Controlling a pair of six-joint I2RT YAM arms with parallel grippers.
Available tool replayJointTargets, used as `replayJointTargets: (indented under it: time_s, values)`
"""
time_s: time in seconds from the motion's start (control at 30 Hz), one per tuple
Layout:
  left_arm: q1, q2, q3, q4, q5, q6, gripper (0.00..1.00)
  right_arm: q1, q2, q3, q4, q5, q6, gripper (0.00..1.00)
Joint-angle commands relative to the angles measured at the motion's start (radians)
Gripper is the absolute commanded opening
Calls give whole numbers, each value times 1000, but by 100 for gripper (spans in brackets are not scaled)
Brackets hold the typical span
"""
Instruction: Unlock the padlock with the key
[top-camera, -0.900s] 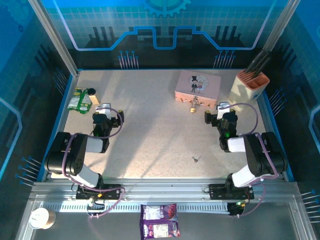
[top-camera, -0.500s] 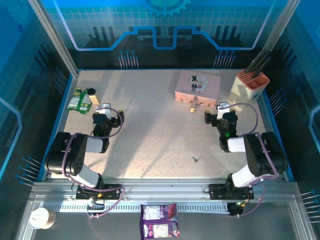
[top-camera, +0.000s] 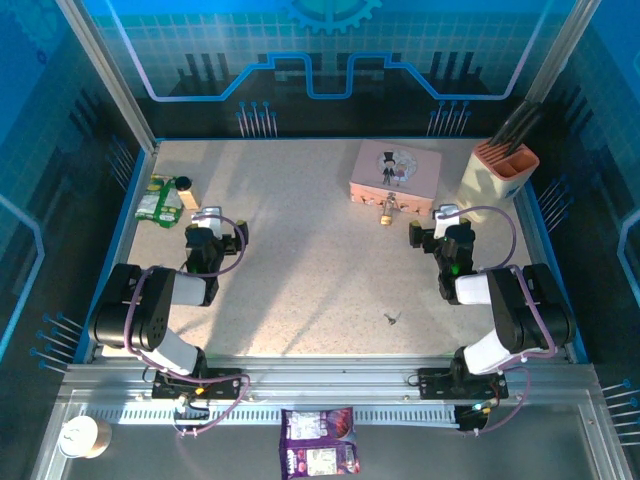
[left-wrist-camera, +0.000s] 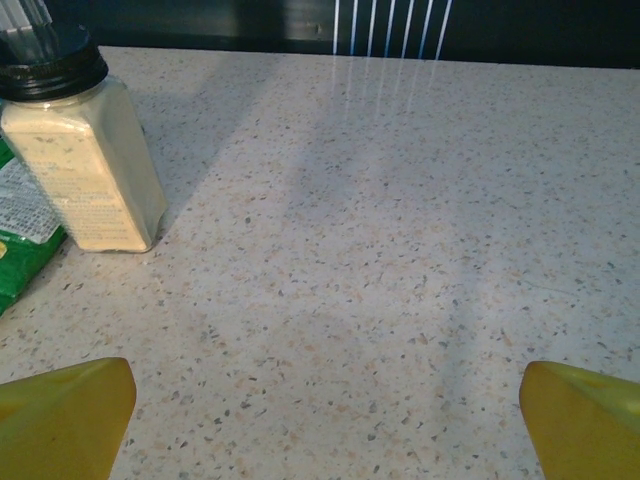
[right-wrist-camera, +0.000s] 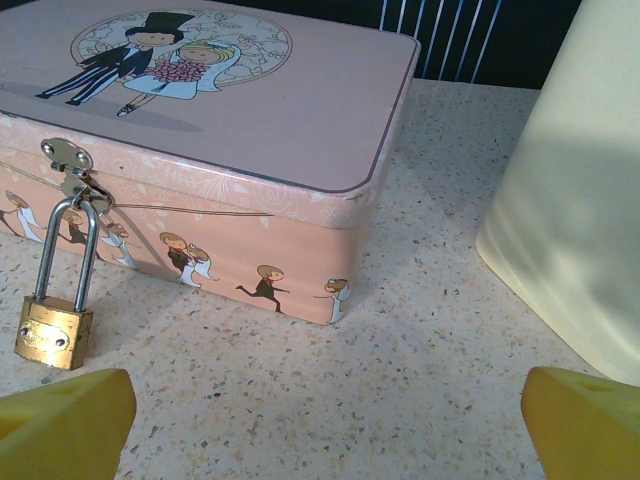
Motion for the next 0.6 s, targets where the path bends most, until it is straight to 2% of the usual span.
replayJointTargets:
  time_s: [0.0,0.1,0.17,0.23,0.33,0.47,0.57]
  values:
    - [-9,-19,-36,95,52,25,99,26,8,-4,56,2,-34,100]
    - [-48,-129,-69,68,22,67,99,54,-22,-57,139,18,-67,100]
    - [-84,-229,-74,0,-40,91,99,72,-88,-71,107,30,-86,100]
    - [-99,-366,-59,-115,-59,66,99,94,-183,-50,-14,16,-117,100]
    - [-101,-529,18,-350,-63,-45,99,126,-325,26,-247,13,-105,100]
    - [-101,-644,165,-631,-69,-254,99,131,-492,166,-565,-84,48,100]
    - [-101,-686,297,-905,-106,-433,99,131,-571,286,-812,-93,225,100]
